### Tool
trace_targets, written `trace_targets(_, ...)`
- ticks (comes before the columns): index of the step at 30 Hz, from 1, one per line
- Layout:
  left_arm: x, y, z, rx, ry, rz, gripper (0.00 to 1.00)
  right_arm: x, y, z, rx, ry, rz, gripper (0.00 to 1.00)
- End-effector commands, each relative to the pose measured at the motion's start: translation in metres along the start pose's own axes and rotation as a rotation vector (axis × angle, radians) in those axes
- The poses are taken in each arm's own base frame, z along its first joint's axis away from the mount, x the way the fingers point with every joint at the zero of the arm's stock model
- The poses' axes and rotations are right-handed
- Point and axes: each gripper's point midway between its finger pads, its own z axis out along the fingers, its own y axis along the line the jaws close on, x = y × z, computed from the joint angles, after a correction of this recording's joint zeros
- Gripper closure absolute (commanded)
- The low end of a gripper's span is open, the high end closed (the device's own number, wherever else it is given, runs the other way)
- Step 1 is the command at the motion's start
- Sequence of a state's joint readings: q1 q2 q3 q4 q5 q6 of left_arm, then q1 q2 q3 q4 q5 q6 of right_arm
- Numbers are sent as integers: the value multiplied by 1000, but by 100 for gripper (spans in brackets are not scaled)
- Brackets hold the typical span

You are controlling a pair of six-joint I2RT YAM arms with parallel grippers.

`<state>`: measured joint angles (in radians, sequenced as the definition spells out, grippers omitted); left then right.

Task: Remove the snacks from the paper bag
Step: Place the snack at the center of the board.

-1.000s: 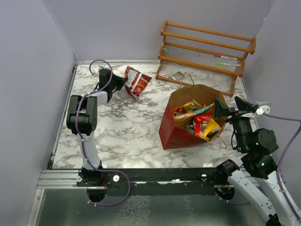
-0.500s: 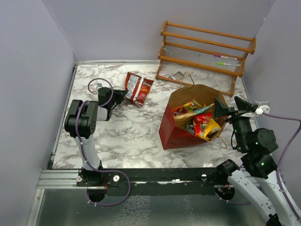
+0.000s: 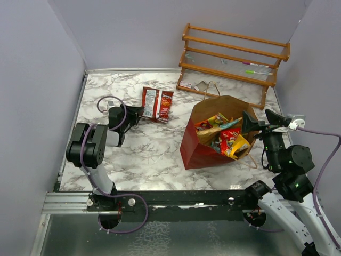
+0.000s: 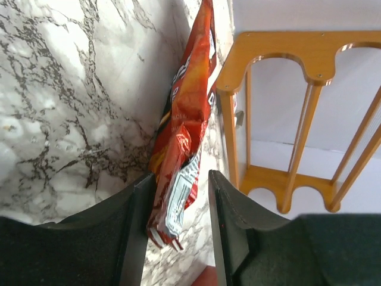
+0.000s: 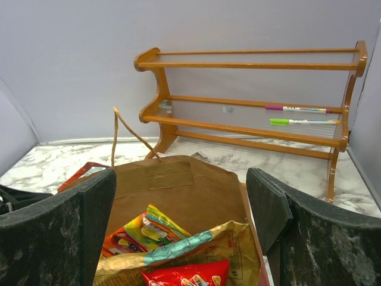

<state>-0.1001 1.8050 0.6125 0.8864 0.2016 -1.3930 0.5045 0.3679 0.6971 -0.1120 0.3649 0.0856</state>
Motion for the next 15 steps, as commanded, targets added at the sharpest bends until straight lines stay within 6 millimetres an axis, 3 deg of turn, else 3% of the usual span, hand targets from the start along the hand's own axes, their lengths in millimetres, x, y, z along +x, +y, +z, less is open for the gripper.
trace_targets(1, -4, 18, -13, -109, -15, 107, 56, 4, 2, 0, -8, 9, 5, 9)
trace_targets(4, 0, 29, -17, -148, 6, 116, 58, 3, 1, -1, -8, 5, 5, 9)
trace_targets(8, 8, 42, -20, -188, 48, 125, 70, 2, 1, -2, -8, 5, 2, 9)
trace_targets(12, 10, 59, -21, -243, 61, 115, 90, -1, 0, -3, -9, -7, 4, 9)
trace_targets(15, 7, 67, -22, -277, 53, 122, 91, -1, 0, -4, -7, -3, 2, 9)
